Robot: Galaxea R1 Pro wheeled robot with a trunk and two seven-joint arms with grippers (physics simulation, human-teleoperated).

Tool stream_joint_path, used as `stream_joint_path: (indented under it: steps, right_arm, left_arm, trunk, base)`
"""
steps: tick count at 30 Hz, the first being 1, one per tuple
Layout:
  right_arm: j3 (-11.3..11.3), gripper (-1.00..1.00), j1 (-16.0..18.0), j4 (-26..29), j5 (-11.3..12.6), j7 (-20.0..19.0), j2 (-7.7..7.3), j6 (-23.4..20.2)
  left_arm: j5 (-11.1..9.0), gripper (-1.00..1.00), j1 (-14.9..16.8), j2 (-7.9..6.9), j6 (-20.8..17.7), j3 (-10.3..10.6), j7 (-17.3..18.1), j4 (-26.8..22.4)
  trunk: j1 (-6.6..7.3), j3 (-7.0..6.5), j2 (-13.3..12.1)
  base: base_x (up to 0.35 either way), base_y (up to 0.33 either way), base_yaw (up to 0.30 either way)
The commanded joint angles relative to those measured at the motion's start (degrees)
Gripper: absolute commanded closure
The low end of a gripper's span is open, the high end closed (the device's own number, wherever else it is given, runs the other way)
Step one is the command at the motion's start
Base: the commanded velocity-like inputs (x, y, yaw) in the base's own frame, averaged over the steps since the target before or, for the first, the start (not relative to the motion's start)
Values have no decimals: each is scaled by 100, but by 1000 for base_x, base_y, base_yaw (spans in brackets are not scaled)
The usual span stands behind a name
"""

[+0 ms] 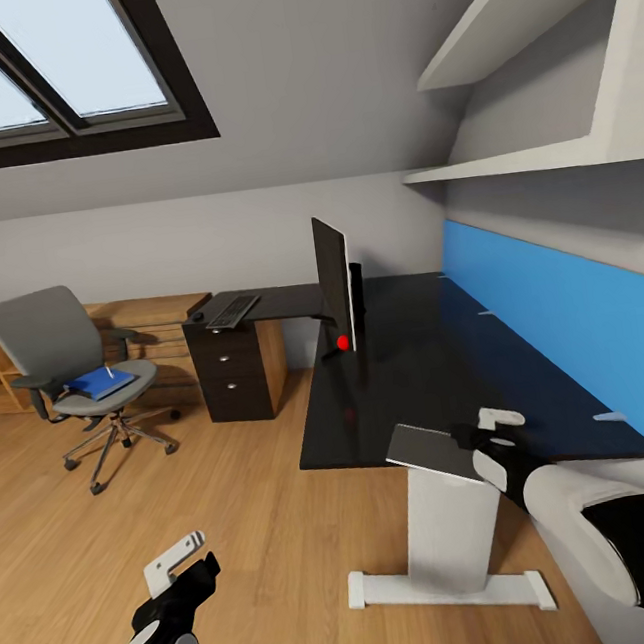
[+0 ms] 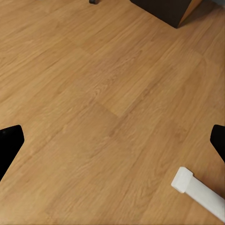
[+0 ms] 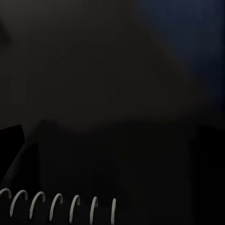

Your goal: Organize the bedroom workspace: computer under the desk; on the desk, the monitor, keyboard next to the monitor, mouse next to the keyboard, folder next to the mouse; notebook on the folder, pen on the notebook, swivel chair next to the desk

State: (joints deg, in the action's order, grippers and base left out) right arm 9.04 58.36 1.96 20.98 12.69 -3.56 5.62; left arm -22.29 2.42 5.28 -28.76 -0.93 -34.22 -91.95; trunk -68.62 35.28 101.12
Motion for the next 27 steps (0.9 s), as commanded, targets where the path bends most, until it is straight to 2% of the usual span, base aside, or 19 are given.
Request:
stream_joint_path:
  steps: [1,6,9,10,14,17,22,27]
  right_arm:
    - [-106,-100,0,-81,130,22,0,22]
    - [-156,-100,0,-82,159,23,-4,79]
    - [-333,-100,5,-75,318,30,-2,12]
    - [-438,-100,7,-61,425,34,0,-66]
    - [-600,-100,8,167,589,40,-4,-355]
    - [-638,-100,7,459,629,45,-8,-602]
    - [-677,-100,-12,1108,663,48,-80,-1273]
    - [-683,-100,-16,1242,662,49,-108,-1429]
  left_arm:
    - [-52,-100,4,4,-15,-4,-36,-9]
    - [-50,-100,4,3,-15,1,-38,-6]
    - [-48,-100,4,1,-16,22,-44,21]
    - [-46,-100,4,0,-16,55,-48,36]
    - [-41,-100,4,0,-15,146,-64,54]
    - [-40,-100,4,0,-17,172,-73,62]
    - [-40,-100,4,-1,-18,199,-79,88]
    - [-39,-100,4,-1,-16,212,-78,115]
  trunk:
    - [0,7,2]
    - [0,7,2]
    - [0,7,2]
    - [0,7,2]
    - [0,7,2]
    - [0,7,2]
    - [0,7,2]
    - [0,7,2]
  base:
    - [0,0,0]
    - [0,0,0]
    - [0,0,0]
    - [0,0,0]
    - [0,0,0]
    - [0,0,0]
    - [0,0,0]
    - [0,0,0]
